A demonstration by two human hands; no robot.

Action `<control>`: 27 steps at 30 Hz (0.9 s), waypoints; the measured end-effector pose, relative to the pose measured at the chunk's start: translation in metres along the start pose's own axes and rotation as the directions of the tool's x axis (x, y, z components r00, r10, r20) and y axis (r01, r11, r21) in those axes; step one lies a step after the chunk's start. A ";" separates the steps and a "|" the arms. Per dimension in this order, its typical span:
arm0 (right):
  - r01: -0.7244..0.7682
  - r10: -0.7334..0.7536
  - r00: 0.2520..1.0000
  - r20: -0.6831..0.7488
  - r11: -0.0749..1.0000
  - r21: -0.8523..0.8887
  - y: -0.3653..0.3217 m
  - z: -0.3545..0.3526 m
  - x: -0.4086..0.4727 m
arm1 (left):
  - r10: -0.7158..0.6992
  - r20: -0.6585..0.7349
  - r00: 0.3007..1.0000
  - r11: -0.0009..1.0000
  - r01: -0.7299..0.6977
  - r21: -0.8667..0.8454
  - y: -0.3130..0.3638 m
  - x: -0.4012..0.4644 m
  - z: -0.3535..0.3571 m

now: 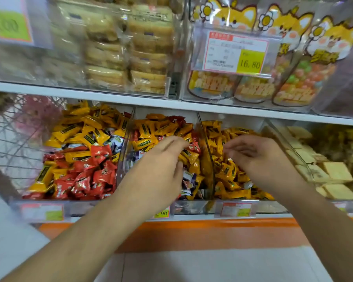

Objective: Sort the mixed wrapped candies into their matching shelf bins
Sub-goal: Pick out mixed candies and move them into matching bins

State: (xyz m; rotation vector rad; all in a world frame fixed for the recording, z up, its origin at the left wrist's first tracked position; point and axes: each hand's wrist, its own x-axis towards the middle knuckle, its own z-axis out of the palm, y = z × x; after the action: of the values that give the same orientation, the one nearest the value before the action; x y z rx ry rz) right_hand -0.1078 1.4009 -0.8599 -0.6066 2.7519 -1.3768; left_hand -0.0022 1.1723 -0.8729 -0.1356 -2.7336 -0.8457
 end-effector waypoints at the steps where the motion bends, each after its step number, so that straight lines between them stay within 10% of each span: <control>1: -0.005 0.004 1.000 -0.010 1.000 -0.026 0.006 -0.007 0.001 | 0.027 0.024 0.999 1.000 -0.027 -0.003 0.002 0.000 0.003; 12: 0.041 0.147 0.952 0.268 0.808 -0.588 0.049 -0.052 -0.003 | 0.146 0.280 0.949 0.987 -0.160 0.027 0.023 -0.001 0.032; 27: 0.028 0.171 0.959 0.227 0.740 -0.672 0.050 -0.035 0.000 | 0.105 0.308 0.946 0.994 -0.112 0.007 0.025 0.000 0.031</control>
State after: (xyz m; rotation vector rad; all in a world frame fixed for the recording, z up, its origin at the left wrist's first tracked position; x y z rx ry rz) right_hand -0.1306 1.4548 -0.8777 -0.6195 2.9279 -0.1907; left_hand -0.0056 1.2098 -0.8837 -0.4449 -2.9876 -0.8202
